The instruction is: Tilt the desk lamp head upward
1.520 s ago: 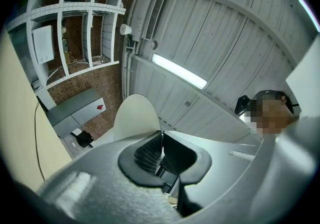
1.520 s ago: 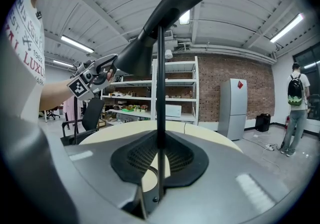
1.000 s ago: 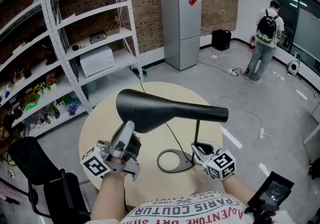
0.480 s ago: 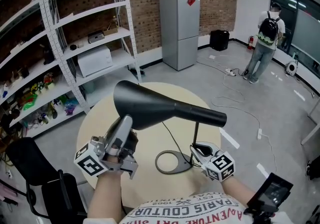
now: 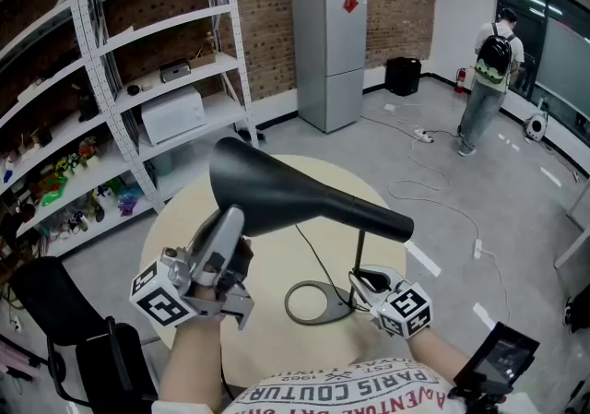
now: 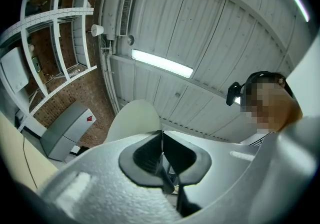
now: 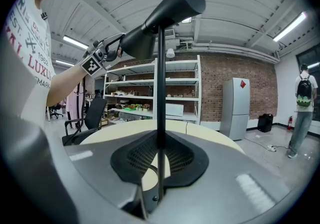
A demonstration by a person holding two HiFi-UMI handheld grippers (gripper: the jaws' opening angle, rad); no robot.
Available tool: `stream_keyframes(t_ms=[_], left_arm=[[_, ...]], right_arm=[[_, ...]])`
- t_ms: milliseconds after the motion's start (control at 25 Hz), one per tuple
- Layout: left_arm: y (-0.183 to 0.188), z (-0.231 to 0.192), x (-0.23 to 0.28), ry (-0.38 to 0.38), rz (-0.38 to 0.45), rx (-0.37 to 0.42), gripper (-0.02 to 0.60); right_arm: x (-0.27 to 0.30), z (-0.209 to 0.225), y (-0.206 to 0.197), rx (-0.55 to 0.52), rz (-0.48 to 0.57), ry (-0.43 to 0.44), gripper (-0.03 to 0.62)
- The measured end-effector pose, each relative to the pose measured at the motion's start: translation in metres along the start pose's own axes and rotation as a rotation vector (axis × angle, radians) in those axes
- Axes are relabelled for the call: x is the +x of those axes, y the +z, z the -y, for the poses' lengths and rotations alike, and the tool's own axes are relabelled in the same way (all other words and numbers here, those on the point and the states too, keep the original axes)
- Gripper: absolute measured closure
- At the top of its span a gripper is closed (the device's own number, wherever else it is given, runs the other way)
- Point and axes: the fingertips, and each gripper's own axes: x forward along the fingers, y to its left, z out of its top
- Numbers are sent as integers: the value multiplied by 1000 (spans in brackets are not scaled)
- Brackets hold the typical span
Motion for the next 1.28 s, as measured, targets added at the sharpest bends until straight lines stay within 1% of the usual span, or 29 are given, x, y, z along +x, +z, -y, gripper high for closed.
stream_keyframes(t_ms=[120,280,440,560,640,720,800,880,920,1000,1040,1120,1160,1200,1280], left_arm=[[1,3,5,8,-6,17,577],[4,5,12,16,-6,17,578],[10,9,14,14,-6,38,578],[8,8,20,26,-11,51,577],[7,7,23,33,-3,46,577],[8,7,23,34,9,59,575],[9,8,22,31,7,89,574],[10,9,18,34,-5,124,537],[12,9,14,48,-10,149,529],[15,8,3,92,-24,212,514],[14,8,-5,118,-40,243,512],[2,9,-28,172,-89,279,512],[-8,10,-41,192,-117,272,514],[-21,13,-53,202,-141,250,514],[-48,23,-73,197,-175,190,514]], right_arm=[[-1,1,0,0,5,-4,556],[-1,3,0,0,4,-1,556],[3,-1,2,-2,-2,1,556],[3,4,2,-5,-4,2,556],[2,8,2,-5,-6,6,556],[2,10,4,-5,-10,18,555],[4,10,5,-5,-21,42,552],[6,9,6,-21,-41,56,548],[7,10,7,-39,-51,51,545],[6,14,12,-78,-60,23,522],[3,15,16,-86,-55,7,522],[-10,16,26,-65,-26,-25,527],[-18,14,31,-46,-7,-33,542],[-27,9,37,-31,10,-30,545],[-45,-10,48,-17,30,9,545]])
